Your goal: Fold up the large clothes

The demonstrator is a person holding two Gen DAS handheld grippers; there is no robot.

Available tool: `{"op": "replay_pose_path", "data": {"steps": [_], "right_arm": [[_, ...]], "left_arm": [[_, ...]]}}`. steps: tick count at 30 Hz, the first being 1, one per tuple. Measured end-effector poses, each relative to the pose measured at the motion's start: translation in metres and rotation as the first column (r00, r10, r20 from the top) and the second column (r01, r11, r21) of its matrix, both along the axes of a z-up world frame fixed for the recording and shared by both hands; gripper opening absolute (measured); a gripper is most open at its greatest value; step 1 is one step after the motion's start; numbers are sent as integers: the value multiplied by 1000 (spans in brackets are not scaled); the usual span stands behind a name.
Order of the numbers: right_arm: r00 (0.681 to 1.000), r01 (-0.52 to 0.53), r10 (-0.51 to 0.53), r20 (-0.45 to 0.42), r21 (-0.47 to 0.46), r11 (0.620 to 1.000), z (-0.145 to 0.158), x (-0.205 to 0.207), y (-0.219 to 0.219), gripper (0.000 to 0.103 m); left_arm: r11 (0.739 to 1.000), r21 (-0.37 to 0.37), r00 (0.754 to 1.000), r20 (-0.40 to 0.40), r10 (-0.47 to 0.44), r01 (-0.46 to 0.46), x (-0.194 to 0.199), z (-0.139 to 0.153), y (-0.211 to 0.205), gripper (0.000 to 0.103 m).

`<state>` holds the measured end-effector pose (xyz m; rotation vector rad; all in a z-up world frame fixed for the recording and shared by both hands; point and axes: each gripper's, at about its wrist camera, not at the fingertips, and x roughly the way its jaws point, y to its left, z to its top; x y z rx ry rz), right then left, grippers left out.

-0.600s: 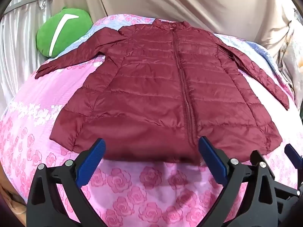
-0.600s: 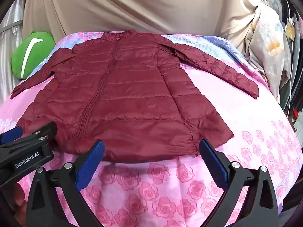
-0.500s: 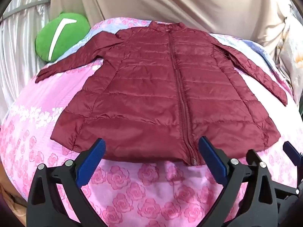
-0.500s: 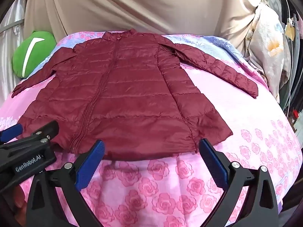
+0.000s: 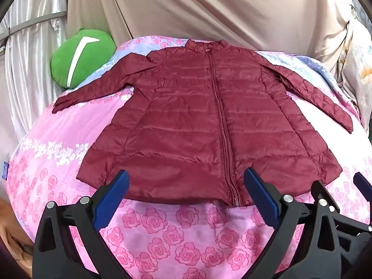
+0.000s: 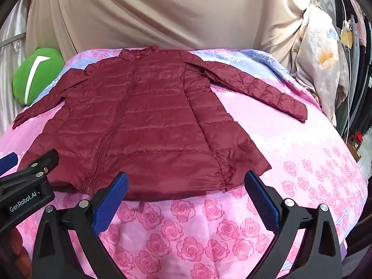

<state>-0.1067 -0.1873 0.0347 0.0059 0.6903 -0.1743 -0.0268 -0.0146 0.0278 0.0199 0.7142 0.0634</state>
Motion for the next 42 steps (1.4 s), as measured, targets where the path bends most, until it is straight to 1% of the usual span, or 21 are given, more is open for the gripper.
{"op": "replay_pose_path", "data": {"steps": [5, 42], "right_arm": [[1000, -8, 8, -5, -1, 1000, 0, 1, 2, 98], [999, -20, 20, -27, -6, 1000, -5, 7, 7, 98]], "left_arm": [[1000, 5, 1000, -13, 2, -2, 3, 0, -1, 96], [1000, 4, 1000, -18, 2, -2, 1, -4, -2, 96]]}}
